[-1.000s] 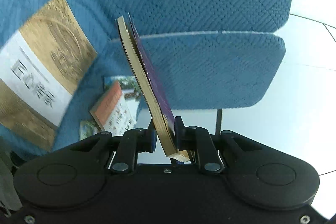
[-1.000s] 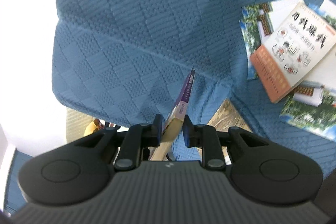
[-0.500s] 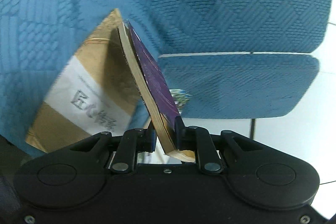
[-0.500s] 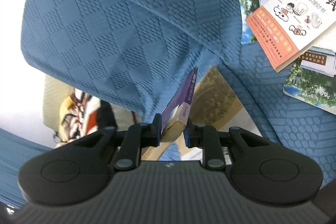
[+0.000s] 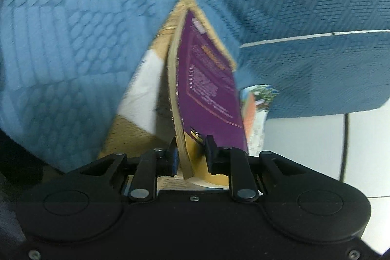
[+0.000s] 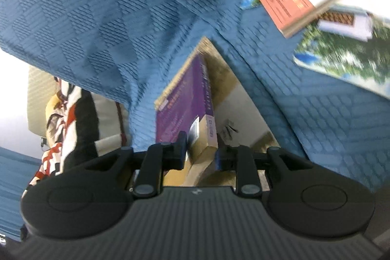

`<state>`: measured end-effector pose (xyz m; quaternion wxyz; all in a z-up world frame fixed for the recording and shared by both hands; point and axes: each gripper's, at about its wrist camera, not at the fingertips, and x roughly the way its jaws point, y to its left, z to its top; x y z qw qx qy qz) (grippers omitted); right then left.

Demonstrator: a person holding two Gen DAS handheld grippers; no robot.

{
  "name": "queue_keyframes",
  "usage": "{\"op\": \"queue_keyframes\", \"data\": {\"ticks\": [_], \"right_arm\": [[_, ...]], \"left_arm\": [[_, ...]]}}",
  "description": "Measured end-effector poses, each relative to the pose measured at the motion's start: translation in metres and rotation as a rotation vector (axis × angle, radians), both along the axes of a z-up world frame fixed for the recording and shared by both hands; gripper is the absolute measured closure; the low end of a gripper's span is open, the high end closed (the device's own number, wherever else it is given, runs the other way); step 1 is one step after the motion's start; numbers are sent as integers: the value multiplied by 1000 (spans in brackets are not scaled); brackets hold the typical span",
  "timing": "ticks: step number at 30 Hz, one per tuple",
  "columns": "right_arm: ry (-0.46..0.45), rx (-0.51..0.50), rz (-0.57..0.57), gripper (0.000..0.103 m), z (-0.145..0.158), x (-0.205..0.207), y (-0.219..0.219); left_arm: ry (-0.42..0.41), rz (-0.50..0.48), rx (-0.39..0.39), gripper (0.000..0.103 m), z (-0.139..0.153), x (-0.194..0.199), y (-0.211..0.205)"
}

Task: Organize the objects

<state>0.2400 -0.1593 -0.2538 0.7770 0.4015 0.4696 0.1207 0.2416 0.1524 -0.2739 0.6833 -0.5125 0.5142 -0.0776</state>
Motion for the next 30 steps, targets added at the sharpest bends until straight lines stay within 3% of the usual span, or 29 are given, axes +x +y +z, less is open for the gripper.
{"op": "queue_keyframes", "data": {"ticks": [5, 11, 14, 19, 22, 30], "right_arm": [[64, -8, -10, 69, -25, -5, 1], [59, 19, -25, 68, -38, -12, 1], [72, 27, -29, 68, -37, -11, 0], [116, 1, -22, 65, -30, -10, -2], [127, -83, -1, 65, -20, -13, -3], [-2, -180, 83, 66, 21, -25, -15]], "left_arm": [[43, -8, 45, 81, -16, -2, -1], [31, -17, 76, 79, -17, -7, 2], [21, -37, 121, 70, -8, -11, 2], [-5, -58, 255, 59, 12, -20, 2], [-12, -73, 330, 57, 25, -28, 2], [-116, -58, 389, 57, 66, -37, -9]]}}
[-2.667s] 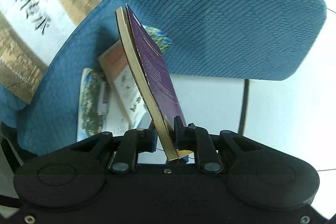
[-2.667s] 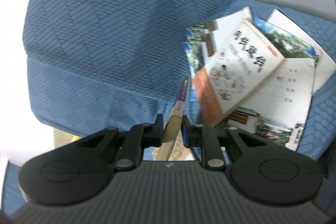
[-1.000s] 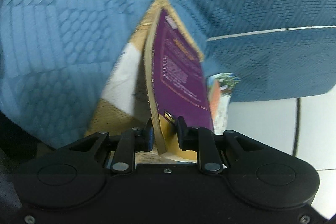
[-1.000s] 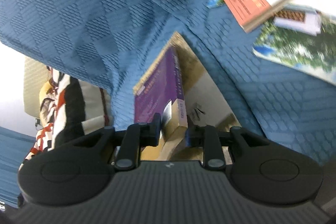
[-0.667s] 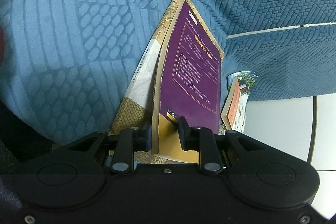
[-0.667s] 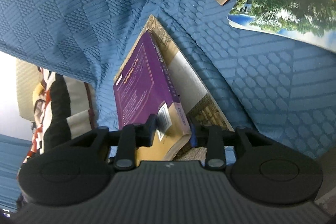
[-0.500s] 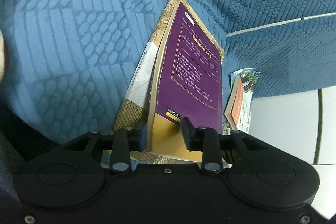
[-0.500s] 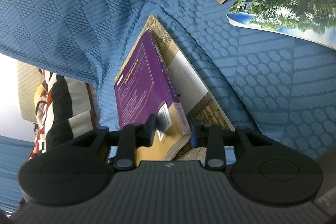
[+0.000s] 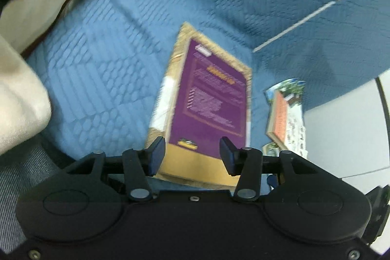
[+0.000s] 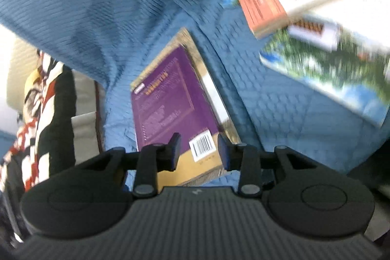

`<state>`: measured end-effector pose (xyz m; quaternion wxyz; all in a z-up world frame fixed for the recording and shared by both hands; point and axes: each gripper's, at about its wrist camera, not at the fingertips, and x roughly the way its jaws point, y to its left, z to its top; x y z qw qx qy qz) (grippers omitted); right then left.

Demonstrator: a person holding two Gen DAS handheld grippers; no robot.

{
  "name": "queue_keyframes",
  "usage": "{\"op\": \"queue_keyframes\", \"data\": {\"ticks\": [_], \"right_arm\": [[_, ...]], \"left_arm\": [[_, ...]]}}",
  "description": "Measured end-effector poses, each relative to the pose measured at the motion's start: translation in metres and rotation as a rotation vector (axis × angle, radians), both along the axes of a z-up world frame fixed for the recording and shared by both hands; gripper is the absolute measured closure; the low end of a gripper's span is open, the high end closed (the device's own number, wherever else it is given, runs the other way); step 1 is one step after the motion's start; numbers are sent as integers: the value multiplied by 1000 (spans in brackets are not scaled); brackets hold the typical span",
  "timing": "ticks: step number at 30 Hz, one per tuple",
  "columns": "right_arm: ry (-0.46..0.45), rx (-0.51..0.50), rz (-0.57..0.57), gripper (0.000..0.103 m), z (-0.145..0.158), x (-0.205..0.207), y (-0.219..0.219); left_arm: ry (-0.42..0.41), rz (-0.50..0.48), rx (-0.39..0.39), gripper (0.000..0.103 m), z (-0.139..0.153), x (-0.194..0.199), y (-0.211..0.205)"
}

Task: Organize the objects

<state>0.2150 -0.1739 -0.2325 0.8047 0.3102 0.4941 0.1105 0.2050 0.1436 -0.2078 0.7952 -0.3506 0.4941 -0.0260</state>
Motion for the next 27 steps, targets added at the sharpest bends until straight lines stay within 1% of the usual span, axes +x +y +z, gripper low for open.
{"op": "queue_keyframes", "data": {"ticks": [7, 13, 18, 21, 24, 27], "right_arm": [[-156, -79, 71, 66, 55, -7, -9], [-235, -137, 92, 66, 89, -21, -30], [-274, -172, 88, 66, 109, -41, -51], [-285, -207, 92, 66, 117, -53, -62], [-291, -218, 83, 66, 124, -65, -75], [-308, -245, 66, 66, 130, -78, -87]], "left_arm": [[-120, -43, 79, 58, 54, -8, -34], [-197, -91, 135, 58, 88, -18, -72], [-240, -126, 150, 58, 105, -31, -101], [-244, -156, 133, 58, 108, -36, -116], [-255, -182, 147, 58, 113, -41, -133], [-270, -204, 145, 58, 120, -46, -145]]}}
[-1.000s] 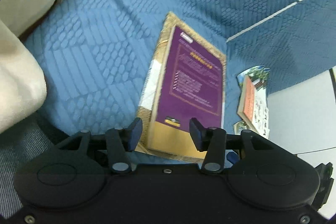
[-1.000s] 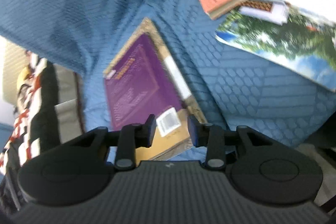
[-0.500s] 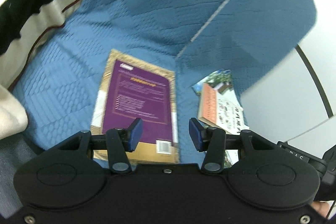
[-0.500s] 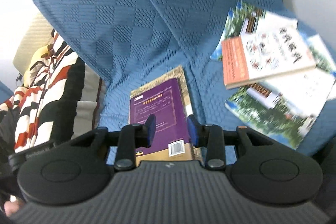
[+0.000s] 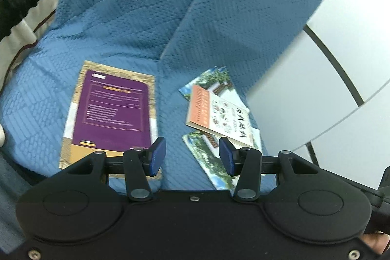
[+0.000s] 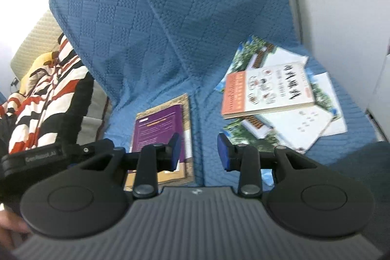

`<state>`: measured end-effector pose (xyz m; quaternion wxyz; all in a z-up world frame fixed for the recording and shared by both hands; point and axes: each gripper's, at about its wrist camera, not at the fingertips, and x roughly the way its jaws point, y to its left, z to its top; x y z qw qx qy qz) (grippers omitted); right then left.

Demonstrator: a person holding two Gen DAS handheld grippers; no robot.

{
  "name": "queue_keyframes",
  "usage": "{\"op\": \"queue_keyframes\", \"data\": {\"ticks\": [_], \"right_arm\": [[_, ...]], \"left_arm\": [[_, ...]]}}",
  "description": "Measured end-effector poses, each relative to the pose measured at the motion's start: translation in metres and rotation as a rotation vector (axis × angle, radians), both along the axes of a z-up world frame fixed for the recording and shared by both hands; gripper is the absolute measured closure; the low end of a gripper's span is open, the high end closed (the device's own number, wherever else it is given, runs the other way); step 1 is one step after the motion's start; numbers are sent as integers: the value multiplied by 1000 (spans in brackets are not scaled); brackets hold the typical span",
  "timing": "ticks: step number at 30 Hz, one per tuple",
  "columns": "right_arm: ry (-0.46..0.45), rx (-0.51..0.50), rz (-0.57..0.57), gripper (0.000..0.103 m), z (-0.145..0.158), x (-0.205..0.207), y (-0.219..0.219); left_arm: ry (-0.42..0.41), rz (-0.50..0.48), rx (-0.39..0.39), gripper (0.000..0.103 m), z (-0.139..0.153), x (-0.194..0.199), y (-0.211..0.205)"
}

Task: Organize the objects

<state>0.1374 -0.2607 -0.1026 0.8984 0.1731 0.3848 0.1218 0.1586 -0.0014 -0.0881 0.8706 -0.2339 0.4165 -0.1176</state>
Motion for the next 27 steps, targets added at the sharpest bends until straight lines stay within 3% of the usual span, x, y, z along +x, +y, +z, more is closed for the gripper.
{"op": "queue_keyframes", "data": {"ticks": [15, 27], "right_arm": [[-59, -14, -72, 66, 21, -42, -43], [-69, -36, -101, 66, 26, -56, -67]], "left_arm": [[-84, -89, 30, 56, 37, -34, -56], [-98, -126, 17, 52, 45, -44, -85]]}}
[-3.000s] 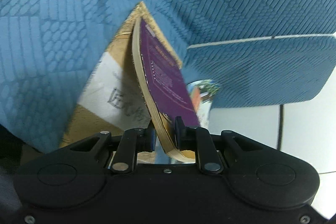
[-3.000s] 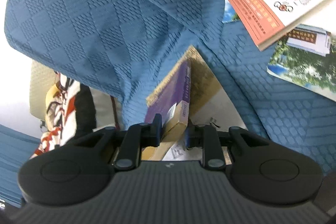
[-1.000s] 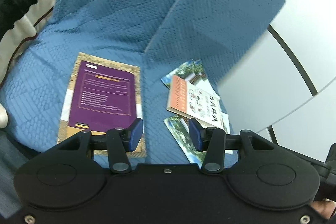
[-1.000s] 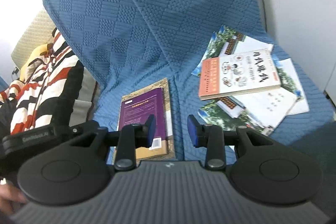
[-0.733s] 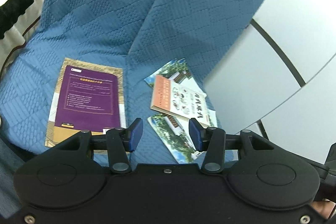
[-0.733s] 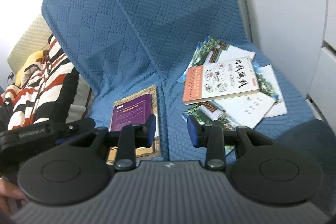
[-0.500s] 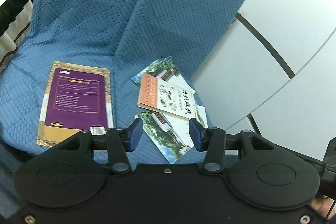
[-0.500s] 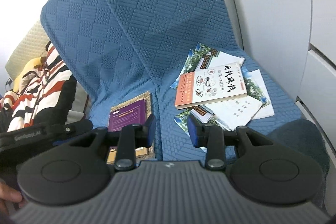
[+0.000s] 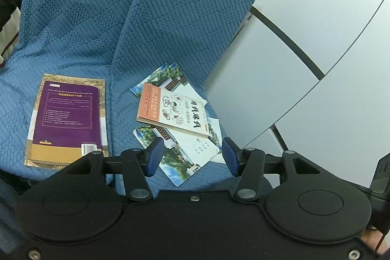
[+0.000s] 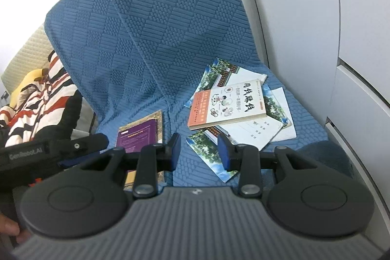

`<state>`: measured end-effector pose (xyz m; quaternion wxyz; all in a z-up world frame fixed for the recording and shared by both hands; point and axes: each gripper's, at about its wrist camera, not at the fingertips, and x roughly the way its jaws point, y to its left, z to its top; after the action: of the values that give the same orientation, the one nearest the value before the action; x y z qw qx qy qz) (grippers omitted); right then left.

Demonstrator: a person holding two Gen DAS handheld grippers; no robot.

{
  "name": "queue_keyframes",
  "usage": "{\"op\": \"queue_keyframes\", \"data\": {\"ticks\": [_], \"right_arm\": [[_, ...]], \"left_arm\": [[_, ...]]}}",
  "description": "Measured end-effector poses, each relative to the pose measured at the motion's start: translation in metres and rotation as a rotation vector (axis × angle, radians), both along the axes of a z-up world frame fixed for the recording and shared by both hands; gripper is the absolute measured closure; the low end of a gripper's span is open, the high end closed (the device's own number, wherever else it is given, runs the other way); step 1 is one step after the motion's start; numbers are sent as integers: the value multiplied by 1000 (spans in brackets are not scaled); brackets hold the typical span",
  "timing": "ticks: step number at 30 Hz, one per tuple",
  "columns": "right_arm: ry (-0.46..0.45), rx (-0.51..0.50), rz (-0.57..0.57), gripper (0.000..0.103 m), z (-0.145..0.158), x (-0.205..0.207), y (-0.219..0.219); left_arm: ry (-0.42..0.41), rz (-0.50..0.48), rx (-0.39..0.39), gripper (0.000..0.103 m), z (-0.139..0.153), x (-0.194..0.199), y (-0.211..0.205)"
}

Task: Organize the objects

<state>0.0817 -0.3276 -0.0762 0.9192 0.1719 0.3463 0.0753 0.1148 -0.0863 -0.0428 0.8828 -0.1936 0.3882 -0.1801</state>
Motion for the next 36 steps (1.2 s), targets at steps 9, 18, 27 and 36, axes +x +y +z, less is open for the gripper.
{"op": "queue_keyframes", "data": {"ticks": [9, 18, 27, 36], "right_arm": [[19, -22, -46, 65, -7, 4, -15], [54, -6, -90, 61, -27, 26, -32], [93, 26, -182, 20, -61, 61, -57], [195, 55, -233, 21, -99, 103, -78]], "left_arm": [[-1, -7, 2, 41, -4, 12, -12], [-14, -7, 34, 13, -22, 51, -24], [13, -16, 106, 4, -66, 108, -43], [93, -21, 73, 4, -113, 162, -60]]}}
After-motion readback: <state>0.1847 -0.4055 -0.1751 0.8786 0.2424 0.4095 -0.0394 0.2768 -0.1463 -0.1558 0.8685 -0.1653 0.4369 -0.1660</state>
